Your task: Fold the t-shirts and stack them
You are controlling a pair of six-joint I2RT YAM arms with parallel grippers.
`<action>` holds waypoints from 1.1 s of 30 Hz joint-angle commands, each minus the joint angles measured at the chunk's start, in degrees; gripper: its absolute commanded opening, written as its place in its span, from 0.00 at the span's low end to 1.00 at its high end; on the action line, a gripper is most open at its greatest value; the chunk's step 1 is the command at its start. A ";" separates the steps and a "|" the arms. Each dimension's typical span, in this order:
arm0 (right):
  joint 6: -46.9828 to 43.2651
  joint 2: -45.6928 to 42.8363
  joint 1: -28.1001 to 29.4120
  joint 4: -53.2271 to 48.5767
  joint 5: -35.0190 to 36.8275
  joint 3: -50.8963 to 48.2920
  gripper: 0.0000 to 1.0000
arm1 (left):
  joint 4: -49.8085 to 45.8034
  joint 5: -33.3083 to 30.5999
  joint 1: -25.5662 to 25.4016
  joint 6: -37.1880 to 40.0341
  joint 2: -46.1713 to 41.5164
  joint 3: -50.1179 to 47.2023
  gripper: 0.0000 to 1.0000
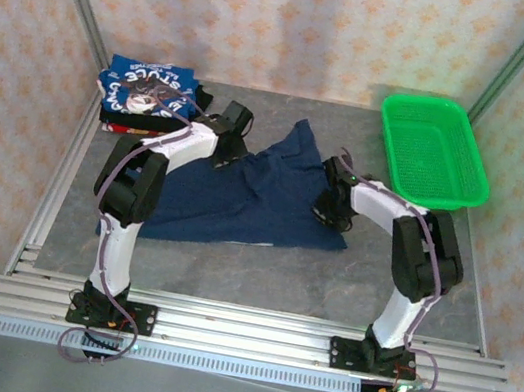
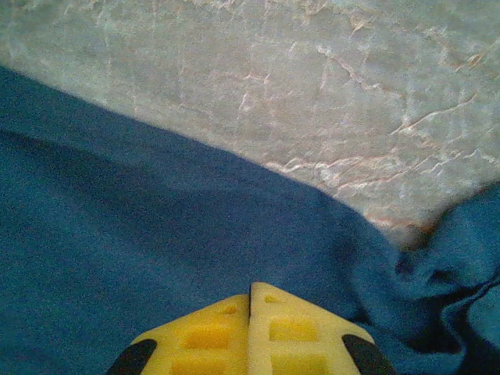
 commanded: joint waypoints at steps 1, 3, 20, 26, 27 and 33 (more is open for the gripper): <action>4.24 -6.02 -0.68 -7.14 8.89 -4.72 0.17 | -4.54 -3.48 -1.77 2.98 -4.37 -4.59 0.02; 5.07 -8.85 -1.89 -7.87 10.15 -7.70 0.18 | -4.13 -4.49 -1.50 1.75 -6.31 -10.56 0.01; -0.18 -26.43 -6.29 -1.44 6.15 -8.36 0.28 | -4.99 -4.98 -2.53 2.59 -23.38 -21.86 0.13; -6.96 -14.26 -3.45 9.04 -17.09 2.94 0.19 | -4.89 -0.50 -4.38 3.41 -26.28 -17.89 0.22; -7.32 -11.32 -2.00 9.04 -19.19 5.25 0.16 | -4.23 -0.35 -4.42 3.56 -26.83 -18.57 0.22; -5.37 -0.84 3.66 7.61 -22.49 9.91 0.03 | -1.29 -0.07 -3.96 3.22 -29.57 -25.31 0.23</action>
